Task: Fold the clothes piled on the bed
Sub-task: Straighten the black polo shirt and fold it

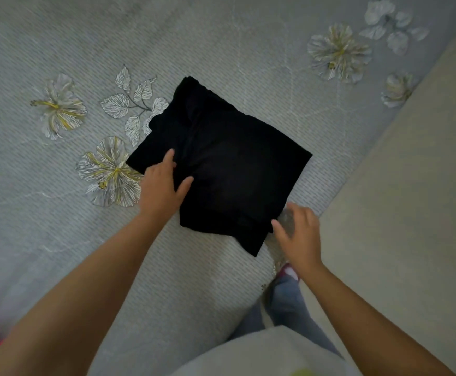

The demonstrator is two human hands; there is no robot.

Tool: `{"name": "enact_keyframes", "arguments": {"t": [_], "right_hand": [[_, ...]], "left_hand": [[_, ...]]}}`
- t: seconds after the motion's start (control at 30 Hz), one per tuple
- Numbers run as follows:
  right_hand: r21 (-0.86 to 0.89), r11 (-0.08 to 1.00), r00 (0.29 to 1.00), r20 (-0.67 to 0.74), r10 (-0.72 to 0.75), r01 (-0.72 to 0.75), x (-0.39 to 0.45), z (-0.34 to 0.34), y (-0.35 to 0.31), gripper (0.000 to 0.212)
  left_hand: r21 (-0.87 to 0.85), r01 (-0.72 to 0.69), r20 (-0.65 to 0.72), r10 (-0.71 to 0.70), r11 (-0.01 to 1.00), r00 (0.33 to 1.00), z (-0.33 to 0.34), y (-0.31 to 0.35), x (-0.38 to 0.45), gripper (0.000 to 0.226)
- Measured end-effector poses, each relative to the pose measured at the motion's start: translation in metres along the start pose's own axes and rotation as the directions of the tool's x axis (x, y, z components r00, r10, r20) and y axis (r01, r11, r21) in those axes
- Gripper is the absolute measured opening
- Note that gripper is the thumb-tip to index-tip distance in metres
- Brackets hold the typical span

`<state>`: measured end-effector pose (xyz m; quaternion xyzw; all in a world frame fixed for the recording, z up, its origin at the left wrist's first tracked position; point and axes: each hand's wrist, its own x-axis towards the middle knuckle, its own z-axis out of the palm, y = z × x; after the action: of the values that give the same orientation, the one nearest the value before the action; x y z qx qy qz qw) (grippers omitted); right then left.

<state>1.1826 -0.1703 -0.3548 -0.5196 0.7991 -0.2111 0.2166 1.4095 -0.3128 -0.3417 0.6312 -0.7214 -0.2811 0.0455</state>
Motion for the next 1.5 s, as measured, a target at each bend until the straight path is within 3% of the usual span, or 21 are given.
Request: {"name": "enact_keyframes", "arguments": {"t": [0.03,0.1,0.2,0.3,0.47,0.57,0.7,0.87,0.97,1.07,1.2,1.33,1.5], "right_hand": [[-0.019,1.0,1.0,0.022,-0.007,0.007,0.006,0.003,-0.003,0.058],[-0.186,0.965,0.982,0.07,-0.173,0.184,0.009,0.015,-0.004,0.074],[-0.276,0.894,0.935,0.136,-0.326,0.352,-0.001,0.034,0.001,0.086],[-0.151,0.922,0.934,0.032,-0.357,0.357,-0.003,0.045,0.004,0.073],[0.001,0.892,0.889,-0.076,-0.451,0.452,0.019,0.045,0.003,0.026],[0.059,0.888,0.889,-0.082,-0.45,0.455,0.025,0.024,-0.009,0.027],[0.067,0.86,0.862,-0.057,-0.503,0.506,0.001,0.014,-0.022,0.024],[-0.107,0.917,0.905,0.242,-0.35,0.384,-0.032,0.046,-0.009,0.041],[-0.056,0.948,0.938,0.171,-0.301,0.315,-0.028,0.036,-0.01,0.053],[-0.035,0.997,0.997,0.039,-0.063,0.065,-0.016,0.021,-0.013,0.051],[0.038,0.952,0.937,0.192,0.291,-0.303,0.007,0.02,-0.029,0.08],[0.204,0.886,0.9,0.227,0.372,-0.417,0.021,0.036,-0.048,0.088],[0.285,0.832,0.876,0.243,0.418,-0.476,0.035,0.038,-0.05,0.091]], "left_hand": [[0.032,-0.008,0.046,0.007,0.999,0.999,0.0,0.009,0.007,0.071],[0.103,0.027,0.085,-0.036,0.994,0.996,0.004,0.025,0.008,0.074],[0.064,0.224,0.083,-0.229,0.973,0.97,0.014,0.037,-0.011,0.078],[-0.094,0.301,0.058,-0.297,0.949,0.953,0.026,0.033,-0.021,0.079],[-0.347,0.305,0.012,-0.321,0.887,0.947,0.036,0.036,-0.009,0.069],[-0.455,0.269,-0.057,-0.329,0.849,0.943,0.023,0.035,-0.014,0.067],[-0.382,0.245,-0.114,-0.308,0.891,0.944,0.004,0.028,-0.04,0.069],[-0.137,0.339,0.079,-0.331,0.931,0.94,0.027,-0.009,-0.05,0.071],[-0.053,0.278,-0.037,-0.28,0.959,0.959,0.027,-0.012,-0.044,0.068],[0.047,0.185,-0.143,-0.177,0.982,0.974,0.016,-0.016,-0.022,0.075],[0.176,0.178,0.066,-0.192,0.968,0.979,0.002,-0.027,0.033,0.092],[0.082,0.076,0.153,-0.087,0.994,0.984,-0.012,-0.026,0.069,0.107],[-0.231,0.121,0.342,-0.036,0.966,0.939,-0.008,-0.01,0.072,0.105]]}}
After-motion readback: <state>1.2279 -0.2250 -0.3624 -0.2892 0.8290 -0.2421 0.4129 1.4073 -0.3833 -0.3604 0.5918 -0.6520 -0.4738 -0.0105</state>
